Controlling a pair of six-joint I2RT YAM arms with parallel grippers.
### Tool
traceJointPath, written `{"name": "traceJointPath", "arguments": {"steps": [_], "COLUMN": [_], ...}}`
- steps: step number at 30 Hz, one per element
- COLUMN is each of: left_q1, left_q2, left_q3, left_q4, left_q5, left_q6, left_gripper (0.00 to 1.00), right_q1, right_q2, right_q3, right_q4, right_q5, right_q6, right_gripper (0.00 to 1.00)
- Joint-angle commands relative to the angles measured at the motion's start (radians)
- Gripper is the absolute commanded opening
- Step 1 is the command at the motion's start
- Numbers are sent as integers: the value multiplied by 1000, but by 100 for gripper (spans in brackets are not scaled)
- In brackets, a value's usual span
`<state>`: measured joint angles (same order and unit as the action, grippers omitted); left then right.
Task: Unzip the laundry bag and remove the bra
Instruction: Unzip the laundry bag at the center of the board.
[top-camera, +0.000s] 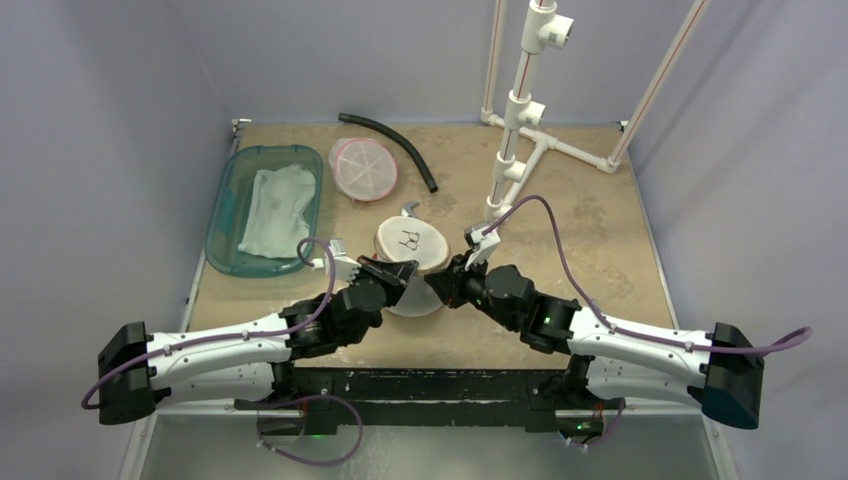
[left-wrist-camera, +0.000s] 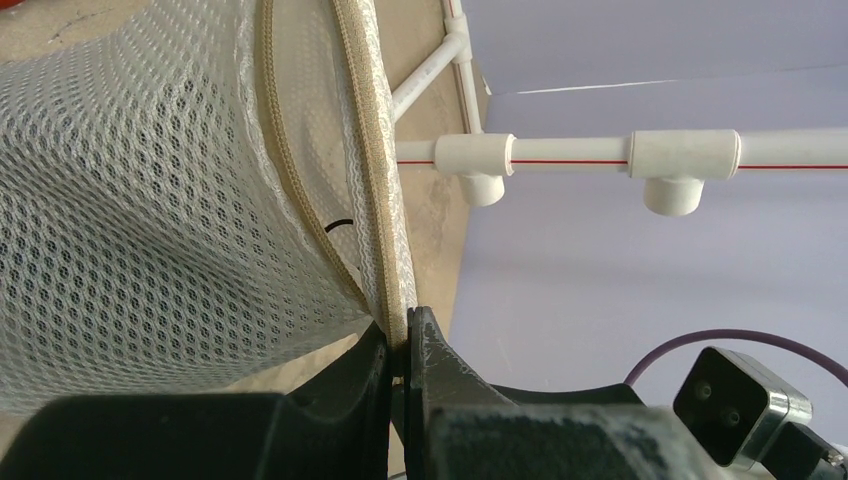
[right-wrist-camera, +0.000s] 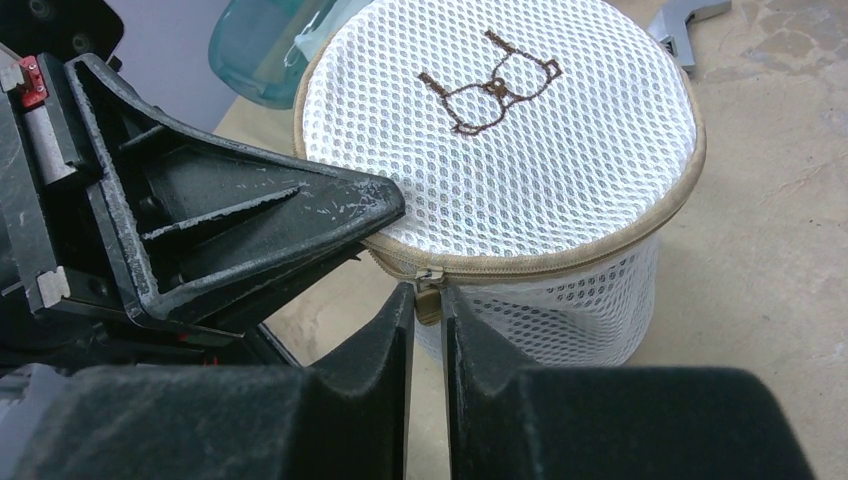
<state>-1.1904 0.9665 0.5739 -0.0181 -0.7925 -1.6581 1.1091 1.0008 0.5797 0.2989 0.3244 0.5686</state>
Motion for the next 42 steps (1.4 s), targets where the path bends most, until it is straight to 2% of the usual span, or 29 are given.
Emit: {"name": "traceJointPath", "arguments": {"steps": [1,7,10,14,22,31,42], "left_q1": [5,5,6,6,6,5,7], "left_q2": [-26,-27,-30,-31,-35,-45,-28], "left_q3": [-3,-6,-11,-15,-14,-13,-14], "left_q4": [33,33,32,35,38,31,43], "left_q5": [-25,-23,-26,-27,-25,-32,-15], "left_q6": [3,-1,-1,-4,-2,4,-3], "left_gripper": [0,0,0,0,0,0,0], "right_q1": [4,4,3,4,4,3,4], "right_q2": [6,2,-12,-24,7,-1,-6], "right_q3": [13,9,1,-9,1,-20,-25], "right_q4": [29,23,29,42,47,65,58], "right_q5": [4,4,-4,-13,-21,-36,-25], "right_q6": [2,4,5,9,10,23,27], "right_gripper": [15,16,25,30,26,34,18]}}
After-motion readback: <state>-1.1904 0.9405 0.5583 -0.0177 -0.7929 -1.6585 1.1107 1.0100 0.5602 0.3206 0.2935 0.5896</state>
